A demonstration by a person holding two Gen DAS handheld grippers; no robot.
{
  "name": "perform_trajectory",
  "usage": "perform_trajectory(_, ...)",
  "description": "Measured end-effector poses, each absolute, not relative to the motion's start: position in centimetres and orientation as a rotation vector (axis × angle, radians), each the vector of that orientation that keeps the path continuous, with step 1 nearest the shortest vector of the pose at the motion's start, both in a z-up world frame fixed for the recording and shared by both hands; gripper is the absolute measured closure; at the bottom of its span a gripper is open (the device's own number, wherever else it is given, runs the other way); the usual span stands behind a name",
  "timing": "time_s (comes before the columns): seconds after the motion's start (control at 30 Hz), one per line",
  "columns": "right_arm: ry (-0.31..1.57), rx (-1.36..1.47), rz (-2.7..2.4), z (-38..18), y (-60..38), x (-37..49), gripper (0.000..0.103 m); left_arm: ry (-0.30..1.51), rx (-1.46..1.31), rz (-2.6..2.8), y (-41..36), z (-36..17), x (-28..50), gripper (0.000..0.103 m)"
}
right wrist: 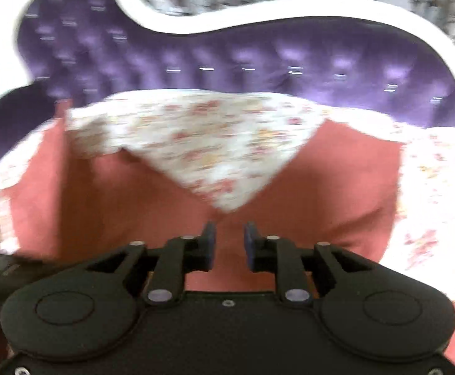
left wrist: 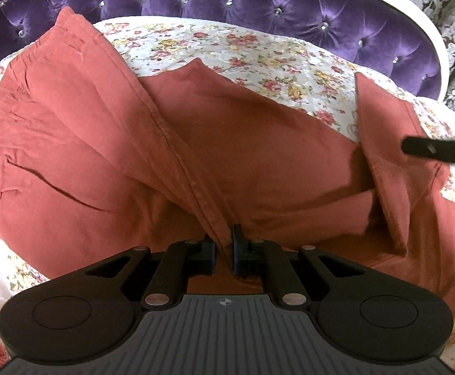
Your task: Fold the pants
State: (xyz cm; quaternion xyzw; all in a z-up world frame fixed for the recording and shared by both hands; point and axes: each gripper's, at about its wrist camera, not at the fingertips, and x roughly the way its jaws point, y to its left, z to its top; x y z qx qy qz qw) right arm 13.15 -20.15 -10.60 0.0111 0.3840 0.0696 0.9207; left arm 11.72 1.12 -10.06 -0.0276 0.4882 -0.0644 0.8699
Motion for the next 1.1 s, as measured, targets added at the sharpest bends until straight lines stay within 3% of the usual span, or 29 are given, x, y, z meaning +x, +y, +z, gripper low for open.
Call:
perform_trajectory(0.2, 0.847, 0.015, -0.011, -12.5, -20.2, 17.6, 0.061, 1.02, -0.078, -0.138, 1.4, -10.2, 11.4, 0.093)
perform_trajectory(0.3, 0.854, -0.019, -0.065, -13.0, -19.5, 19.3, 0.05, 1.022, -0.086, -0.143, 1.6, -10.2, 11.4, 0.093)
perform_trajectory(0.9, 0.917, -0.028, -0.224, -14.7, -18.7, 29.5, 0.044, 1.012, -0.078, -0.143, 1.6, -10.2, 11.2, 0.092)
perform_trajectory(0.93, 0.925, -0.017, -0.229, -14.6, -19.0, 29.4, 0.048, 1.011, -0.077, -0.141, 1.6, -10.2, 11.2, 0.092)
perform_trajectory(0.97, 0.934, 0.008, -0.232, -14.4, -19.7, 29.2, 0.082, 1.011, -0.078, -0.139, 1.6, -10.2, 11.2, 0.093)
perform_trajectory(1.0, 0.943, 0.039, -0.229, -14.2, -20.4, 28.9, 0.101, 1.011, -0.08, -0.138, 1.6, -10.2, 11.2, 0.093)
perform_trajectory(1.1, 0.889, 0.108, -0.242, -12.8, -23.0, 26.3, 0.099, 1.008, -0.083, -0.135, 1.6, -10.2, 11.2, 0.093)
